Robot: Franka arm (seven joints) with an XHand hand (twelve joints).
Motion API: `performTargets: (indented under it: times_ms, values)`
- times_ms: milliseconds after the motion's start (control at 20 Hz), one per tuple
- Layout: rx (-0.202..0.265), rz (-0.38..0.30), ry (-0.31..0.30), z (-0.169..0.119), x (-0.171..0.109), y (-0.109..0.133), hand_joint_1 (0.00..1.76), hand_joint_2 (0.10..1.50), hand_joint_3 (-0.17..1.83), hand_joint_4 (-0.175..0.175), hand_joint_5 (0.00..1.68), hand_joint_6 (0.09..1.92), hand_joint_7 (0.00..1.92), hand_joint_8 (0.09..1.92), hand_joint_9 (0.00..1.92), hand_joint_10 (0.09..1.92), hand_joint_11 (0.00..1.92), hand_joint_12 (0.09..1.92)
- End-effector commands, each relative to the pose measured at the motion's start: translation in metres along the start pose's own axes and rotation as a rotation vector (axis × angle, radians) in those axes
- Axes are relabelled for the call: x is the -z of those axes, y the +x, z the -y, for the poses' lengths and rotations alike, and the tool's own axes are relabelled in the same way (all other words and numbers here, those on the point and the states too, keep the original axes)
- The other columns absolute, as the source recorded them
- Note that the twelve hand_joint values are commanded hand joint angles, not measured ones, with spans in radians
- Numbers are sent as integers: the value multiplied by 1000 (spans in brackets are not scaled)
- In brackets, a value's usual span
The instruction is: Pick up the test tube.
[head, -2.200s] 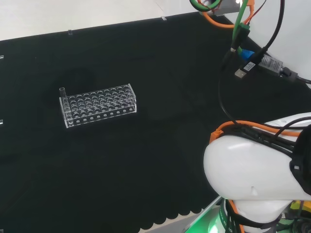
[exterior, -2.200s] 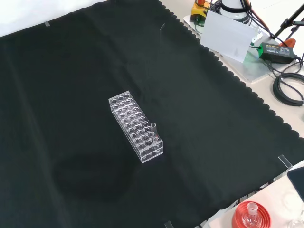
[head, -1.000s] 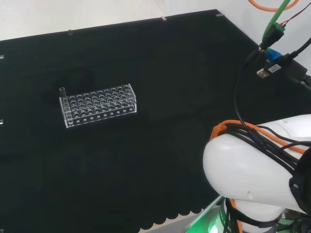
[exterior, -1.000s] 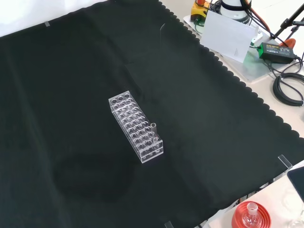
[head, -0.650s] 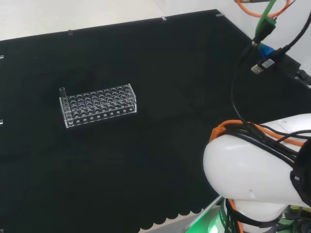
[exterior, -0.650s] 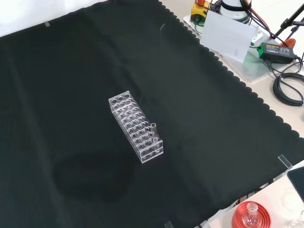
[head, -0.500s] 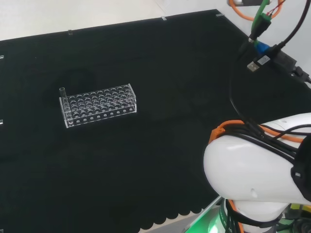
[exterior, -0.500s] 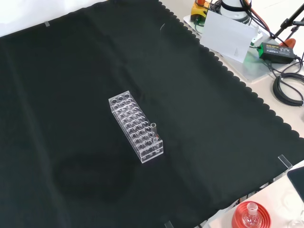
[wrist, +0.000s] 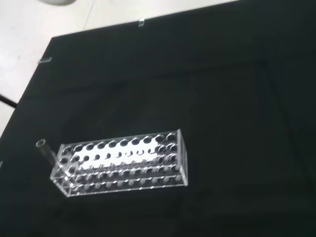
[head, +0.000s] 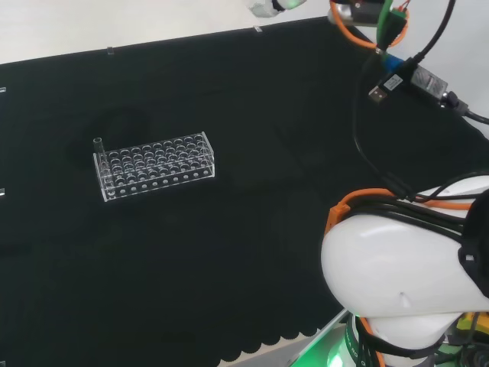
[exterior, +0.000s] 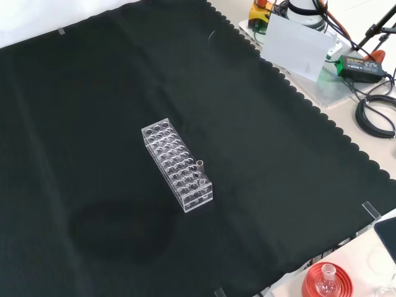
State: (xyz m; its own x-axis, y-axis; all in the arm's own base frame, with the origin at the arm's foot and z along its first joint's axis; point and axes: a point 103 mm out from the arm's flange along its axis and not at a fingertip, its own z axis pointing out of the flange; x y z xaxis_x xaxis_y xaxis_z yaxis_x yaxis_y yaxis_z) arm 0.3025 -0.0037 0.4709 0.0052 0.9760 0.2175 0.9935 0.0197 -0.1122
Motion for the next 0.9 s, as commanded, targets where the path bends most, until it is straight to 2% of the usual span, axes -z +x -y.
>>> performTargets:
  times_ms: [50,350,550,900]
  values:
    - [43,-38,55,-21,-26,21,707,734,341,-14,219,159,273,773,193,957,0,1562]
    - [62,-141,132,-40,-49,30,721,731,339,-14,222,156,274,769,195,955,0,1565]
    - [74,-174,181,-50,-65,37,733,729,339,-15,227,154,275,767,200,955,0,1566]
    - [87,-155,228,-67,-90,52,759,724,338,-18,241,155,281,765,207,953,0,1566]
